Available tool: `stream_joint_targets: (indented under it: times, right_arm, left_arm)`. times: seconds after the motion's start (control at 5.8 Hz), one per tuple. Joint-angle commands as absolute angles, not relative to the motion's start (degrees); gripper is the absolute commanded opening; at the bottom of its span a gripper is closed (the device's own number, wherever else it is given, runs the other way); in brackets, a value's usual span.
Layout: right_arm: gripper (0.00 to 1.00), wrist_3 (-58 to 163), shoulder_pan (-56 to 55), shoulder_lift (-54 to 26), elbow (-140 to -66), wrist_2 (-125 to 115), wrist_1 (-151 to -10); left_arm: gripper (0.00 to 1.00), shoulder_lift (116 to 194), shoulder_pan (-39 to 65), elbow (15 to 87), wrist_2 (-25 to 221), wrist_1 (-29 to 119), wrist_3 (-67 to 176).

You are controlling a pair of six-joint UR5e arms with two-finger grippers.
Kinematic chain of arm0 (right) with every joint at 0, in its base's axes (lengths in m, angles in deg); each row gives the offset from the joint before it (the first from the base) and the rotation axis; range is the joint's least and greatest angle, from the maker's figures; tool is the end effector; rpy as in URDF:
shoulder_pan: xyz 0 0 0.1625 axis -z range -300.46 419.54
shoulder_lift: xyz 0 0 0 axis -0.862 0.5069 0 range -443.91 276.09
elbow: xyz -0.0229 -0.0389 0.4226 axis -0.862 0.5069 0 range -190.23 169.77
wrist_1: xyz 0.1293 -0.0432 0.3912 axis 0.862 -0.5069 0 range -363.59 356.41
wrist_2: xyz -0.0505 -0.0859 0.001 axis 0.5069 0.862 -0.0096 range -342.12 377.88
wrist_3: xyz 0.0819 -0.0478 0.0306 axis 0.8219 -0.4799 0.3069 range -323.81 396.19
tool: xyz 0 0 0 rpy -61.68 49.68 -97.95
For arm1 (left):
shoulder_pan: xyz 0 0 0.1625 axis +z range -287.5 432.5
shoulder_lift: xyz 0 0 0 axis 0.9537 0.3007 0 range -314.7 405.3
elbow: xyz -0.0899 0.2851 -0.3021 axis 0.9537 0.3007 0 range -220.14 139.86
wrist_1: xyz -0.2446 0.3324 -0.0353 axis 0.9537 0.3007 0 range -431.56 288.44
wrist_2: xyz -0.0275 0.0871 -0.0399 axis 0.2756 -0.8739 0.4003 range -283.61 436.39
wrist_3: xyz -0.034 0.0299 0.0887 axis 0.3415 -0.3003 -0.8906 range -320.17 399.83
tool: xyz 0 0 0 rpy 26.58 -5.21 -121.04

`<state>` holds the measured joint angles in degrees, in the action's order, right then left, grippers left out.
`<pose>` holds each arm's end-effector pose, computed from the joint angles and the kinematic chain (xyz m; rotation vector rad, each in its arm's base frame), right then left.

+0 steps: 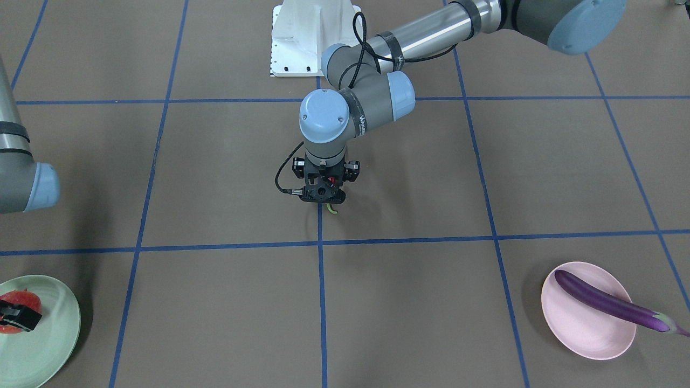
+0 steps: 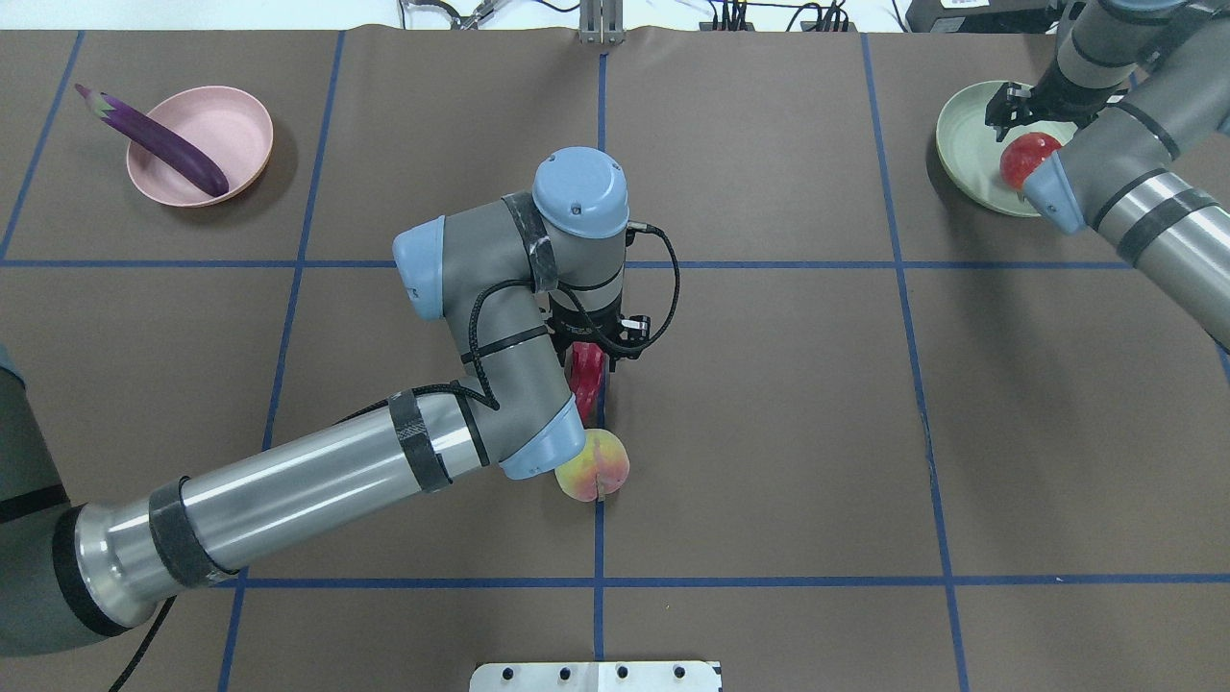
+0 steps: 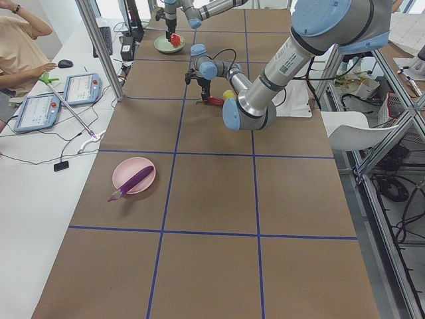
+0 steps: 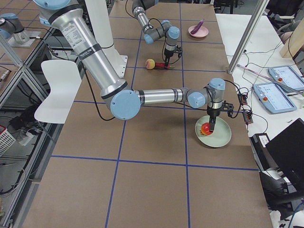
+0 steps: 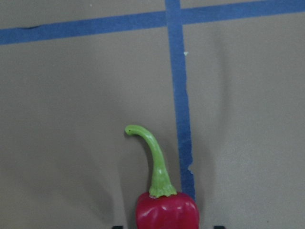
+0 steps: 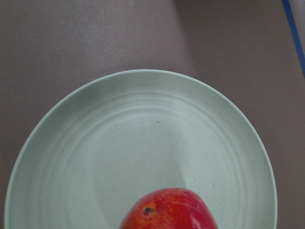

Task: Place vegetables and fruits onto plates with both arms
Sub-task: 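Move the red chili onto the pink plate while the right gripper releases the pomegranate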

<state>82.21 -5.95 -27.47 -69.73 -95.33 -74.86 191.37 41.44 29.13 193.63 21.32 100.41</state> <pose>-0.2268 -0.7243 0.5438 0.0756 -0.5450 0.2891 0.6448 -0.4909 0.1808 -0.0658 0.7955 0.1314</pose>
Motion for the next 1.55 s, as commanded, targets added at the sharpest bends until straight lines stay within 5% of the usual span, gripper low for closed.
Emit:
stream_joint_targets:
  times: [0.0, 0.86, 1.38]
  right_arm:
    - [1.0, 82.0, -5.9, -27.9, -70.7, -95.2, -75.0]
    - [1.0, 84.9, -6.1, -27.9, -78.3, -106.6, -75.5]
    - [1.0, 108.2, 2.5, -27.1, -90.8, -110.2, -74.7]
  left_arm:
    - [0.0, 191.4, 41.6, 29.5, 193.7, 21.2, 101.6]
    - [0.0, 183.2, 27.9, 36.8, 195.2, 21.5, 94.1]
    - [0.0, 180.7, 13.0, 27.3, 195.6, 21.5, 102.1]
